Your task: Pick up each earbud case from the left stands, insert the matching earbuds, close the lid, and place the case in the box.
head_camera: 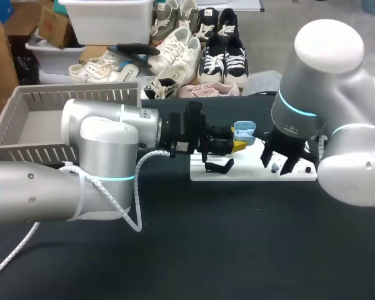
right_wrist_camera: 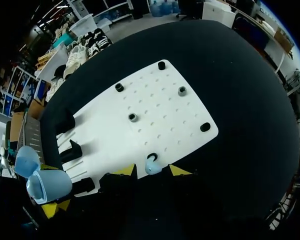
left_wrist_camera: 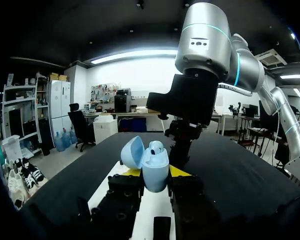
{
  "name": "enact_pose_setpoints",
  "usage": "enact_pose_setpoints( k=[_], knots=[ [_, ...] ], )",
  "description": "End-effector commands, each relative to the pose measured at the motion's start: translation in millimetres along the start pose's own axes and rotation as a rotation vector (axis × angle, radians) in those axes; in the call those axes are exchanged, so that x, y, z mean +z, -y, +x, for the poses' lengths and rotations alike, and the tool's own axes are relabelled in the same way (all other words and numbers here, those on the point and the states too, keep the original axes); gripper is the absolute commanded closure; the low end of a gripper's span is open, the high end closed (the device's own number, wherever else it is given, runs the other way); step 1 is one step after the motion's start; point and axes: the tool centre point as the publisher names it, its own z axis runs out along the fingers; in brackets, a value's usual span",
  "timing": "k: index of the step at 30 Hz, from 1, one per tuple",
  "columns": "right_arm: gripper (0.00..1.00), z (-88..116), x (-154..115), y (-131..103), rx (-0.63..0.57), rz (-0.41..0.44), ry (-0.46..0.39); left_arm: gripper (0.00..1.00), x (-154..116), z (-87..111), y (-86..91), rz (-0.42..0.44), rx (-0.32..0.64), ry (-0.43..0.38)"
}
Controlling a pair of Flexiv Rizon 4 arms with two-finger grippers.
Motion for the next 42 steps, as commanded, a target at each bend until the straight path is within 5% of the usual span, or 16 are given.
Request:
enact_pose_setpoints(
  k=[1, 34, 42],
  knots=[
    [0.65, -1.3, 0.9, -0.6, 0.002, 0.002, -0.004, 1.0, -0.2, 0.7, 0.0, -0.001, 0.001, 0.003],
    [0.75, -1.0, 7.4, 0.3, 0.017, 0.005, -0.032, 1.0, -0.2, 0.7, 0.0, -0.001, 0.001, 0.003],
    [0.9, -1.2, 8.8, 0.7, 0.018, 0.006, -0.037, 1.0, -0.2, 0.7, 0.0, -0.001, 0.001, 0.003]
  ],
)
